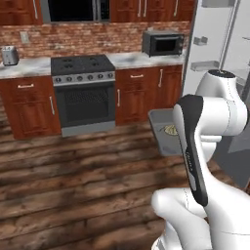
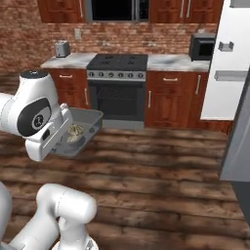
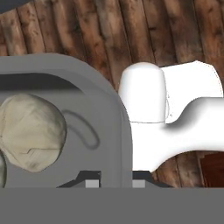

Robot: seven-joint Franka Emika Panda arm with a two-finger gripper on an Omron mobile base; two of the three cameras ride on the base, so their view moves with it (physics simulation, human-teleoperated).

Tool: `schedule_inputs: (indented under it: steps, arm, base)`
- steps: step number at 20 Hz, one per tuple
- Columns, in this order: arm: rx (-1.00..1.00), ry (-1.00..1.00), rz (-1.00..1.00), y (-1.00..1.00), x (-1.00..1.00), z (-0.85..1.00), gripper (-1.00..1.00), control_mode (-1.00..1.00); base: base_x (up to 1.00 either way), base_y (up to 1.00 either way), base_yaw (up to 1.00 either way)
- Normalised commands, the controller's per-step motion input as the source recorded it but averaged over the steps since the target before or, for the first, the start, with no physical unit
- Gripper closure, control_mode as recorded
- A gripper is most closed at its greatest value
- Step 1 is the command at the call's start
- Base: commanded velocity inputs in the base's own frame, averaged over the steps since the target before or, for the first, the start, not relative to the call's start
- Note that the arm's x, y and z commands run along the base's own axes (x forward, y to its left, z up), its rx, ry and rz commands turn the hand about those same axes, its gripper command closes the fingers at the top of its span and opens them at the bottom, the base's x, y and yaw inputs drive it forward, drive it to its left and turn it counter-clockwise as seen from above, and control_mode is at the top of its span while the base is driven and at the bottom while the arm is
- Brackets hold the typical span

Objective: Place two dumplings into each of the tupperware containers and then place the containers in the fridge.

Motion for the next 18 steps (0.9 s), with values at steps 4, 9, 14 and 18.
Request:
schedule_inputs:
  steps: [4,9,14,18]
  arm:
    - [0.00,0.00,0.00,0.00,0.00,0.00,1.00,1.00]
    - [0.00,0.00,0.00,0.00,0.00,0.00,1.00,1.00]
    - [0.00,0.00,0.00,0.00,0.00,0.00,1.00,1.00]
    - [0.00,0.00,0.00,0.00,0.00,0.00,1.00,1.00]
  base:
    - [1.00,0.00,0.00]
    - [1.00,0.00,0.00]
    - [0.80,0.31,-0.50]
    - [0.45,0.47,-0.80]
